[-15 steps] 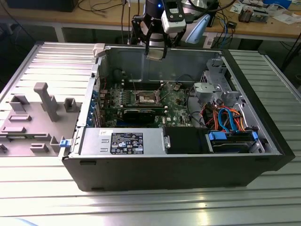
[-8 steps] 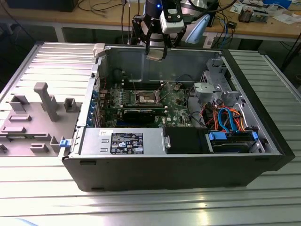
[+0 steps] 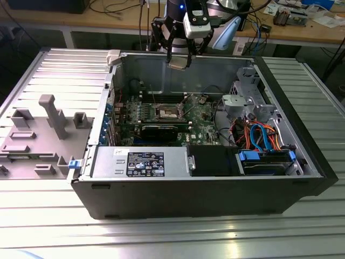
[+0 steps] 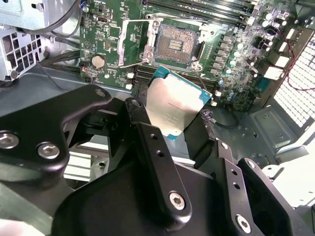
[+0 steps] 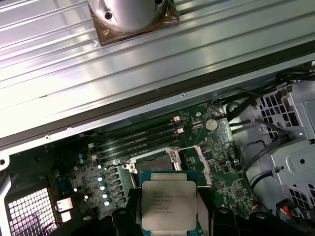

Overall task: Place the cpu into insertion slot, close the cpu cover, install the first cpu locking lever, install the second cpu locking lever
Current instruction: 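Place the cpu into insertion slot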

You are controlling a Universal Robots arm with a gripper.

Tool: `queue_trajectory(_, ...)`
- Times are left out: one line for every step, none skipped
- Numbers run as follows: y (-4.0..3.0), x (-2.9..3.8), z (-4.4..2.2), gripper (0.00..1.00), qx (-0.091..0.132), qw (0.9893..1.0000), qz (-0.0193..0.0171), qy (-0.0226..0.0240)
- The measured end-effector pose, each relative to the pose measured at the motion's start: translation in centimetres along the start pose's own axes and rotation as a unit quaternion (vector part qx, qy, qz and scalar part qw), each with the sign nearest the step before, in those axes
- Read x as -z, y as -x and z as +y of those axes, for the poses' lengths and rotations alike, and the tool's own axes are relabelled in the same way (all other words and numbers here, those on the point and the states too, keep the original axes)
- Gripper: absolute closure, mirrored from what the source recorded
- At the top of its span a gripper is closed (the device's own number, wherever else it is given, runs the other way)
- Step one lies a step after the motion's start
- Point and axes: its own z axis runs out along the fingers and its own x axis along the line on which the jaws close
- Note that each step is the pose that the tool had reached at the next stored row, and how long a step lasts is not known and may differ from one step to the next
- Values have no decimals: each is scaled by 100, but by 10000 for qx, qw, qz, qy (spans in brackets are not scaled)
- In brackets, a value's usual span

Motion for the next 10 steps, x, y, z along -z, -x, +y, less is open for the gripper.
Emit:
queue_trajectory(0, 0, 0, 46, -20, 10000, -2, 1)
queue_trajectory(0, 0, 0, 46, -49, 10000, -4, 1)
queue_trajectory(0, -1, 0, 46, -85, 10000, -7, 2)
queue_trajectory(0, -1, 0, 46, -126, 9999, -11, 2)
queue_trajectory(0, -1, 0, 46, -213, 9998, -19, 4)
queue_trajectory(0, -2, 0, 46, -314, 9995, -28, 6)
queue_trajectory(0, -3, 0, 46, -401, 9992, -36, 8)
queue_trajectory(0, -3, -1, 46, -469, 9989, -42, 9)
queue_trajectory(0, -4, -1, 46, -555, 9984, -50, 10)
queue_trajectory(0, -7, 0, 46, -630, 9980, -56, 13)
